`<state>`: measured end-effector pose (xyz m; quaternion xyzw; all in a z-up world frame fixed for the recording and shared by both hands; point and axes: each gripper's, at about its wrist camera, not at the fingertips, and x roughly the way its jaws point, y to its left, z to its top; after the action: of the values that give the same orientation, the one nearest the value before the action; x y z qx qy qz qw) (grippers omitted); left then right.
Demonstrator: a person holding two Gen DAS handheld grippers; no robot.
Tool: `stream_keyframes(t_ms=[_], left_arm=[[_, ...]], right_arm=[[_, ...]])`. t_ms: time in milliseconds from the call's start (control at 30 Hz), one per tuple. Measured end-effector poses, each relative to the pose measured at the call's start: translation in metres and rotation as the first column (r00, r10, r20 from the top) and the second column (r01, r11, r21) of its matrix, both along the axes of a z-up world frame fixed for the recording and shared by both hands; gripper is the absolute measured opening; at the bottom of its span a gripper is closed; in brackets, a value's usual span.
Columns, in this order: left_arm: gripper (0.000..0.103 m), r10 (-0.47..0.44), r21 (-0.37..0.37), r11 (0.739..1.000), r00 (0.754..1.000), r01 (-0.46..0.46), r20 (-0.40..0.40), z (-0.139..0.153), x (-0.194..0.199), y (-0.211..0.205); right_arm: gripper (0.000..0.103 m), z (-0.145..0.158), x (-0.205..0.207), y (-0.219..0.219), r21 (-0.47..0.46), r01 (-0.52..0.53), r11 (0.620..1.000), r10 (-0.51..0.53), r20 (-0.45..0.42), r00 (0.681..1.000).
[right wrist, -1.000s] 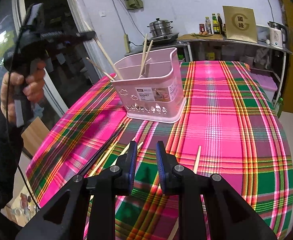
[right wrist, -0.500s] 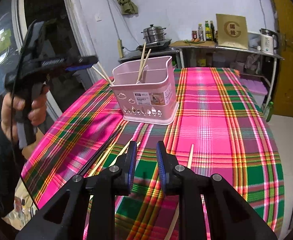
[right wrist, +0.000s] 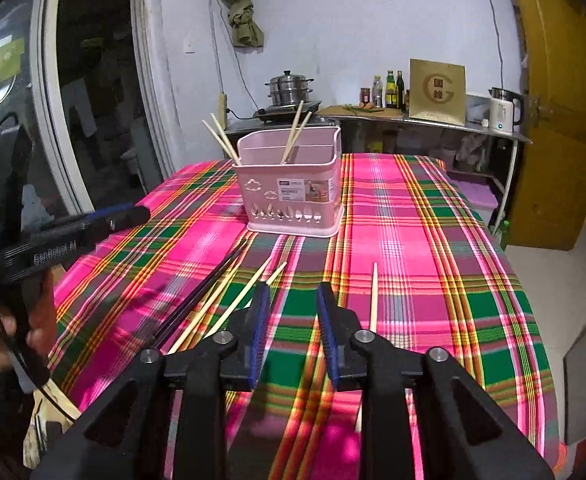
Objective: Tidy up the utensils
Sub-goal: 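Move both tools down to the chopsticks lying on the tablecloth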
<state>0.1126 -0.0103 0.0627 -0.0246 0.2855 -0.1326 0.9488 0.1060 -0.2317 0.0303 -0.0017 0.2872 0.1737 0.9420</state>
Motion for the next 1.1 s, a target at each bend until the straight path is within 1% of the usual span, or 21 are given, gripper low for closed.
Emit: stream_keyframes(t_ms=[167,333,567,667,800,933,1100], left_arm=[[0.031,0.016,0.021,1.0,1.0,-0.016,-0.006,-0.008,-0.022,-0.001],[0.031,0.003,0.032,0.999,1.0,-0.002,-0.013,-0.012,-0.033,-0.003],[0.031,0.006,0.037,0.999,0.999,-0.005,-0.036,-0.02,-0.033,-0.002],[0.031,0.009,0.039,0.999,0.998,-0.007,-0.057,-0.026,-0.026,0.0],[0.031,0.012,0.069,0.998,0.996,-0.006,-0.085,-0.036,-0.011,0.001],[0.031,0.015,0.084,0.996,0.99,-0.003,-0.139,-0.046,0.013,0.006],[0.031,0.001,0.091,0.996,0.975,0.02,-0.22,-0.061,0.045,0.008]], right_arm=[[0.028,-0.002,-0.017,0.005,-0.006,-0.005,1.0,0.005,0.01,1.0],[0.028,-0.006,-0.023,0.008,-0.004,-0.012,1.0,0.012,0.002,1.0],[0.028,-0.012,-0.021,0.006,0.002,-0.003,1.0,0.003,-0.019,1.0],[0.028,-0.015,-0.017,0.006,0.001,0.002,1.0,-0.002,-0.032,0.999],[0.028,-0.021,-0.008,0.004,0.006,0.013,1.0,-0.013,-0.063,0.998],[0.028,-0.027,0.005,0.003,-0.002,0.028,1.0,-0.028,-0.091,0.995],[0.028,-0.035,0.023,0.005,-0.014,0.039,0.999,-0.041,-0.13,0.991]])
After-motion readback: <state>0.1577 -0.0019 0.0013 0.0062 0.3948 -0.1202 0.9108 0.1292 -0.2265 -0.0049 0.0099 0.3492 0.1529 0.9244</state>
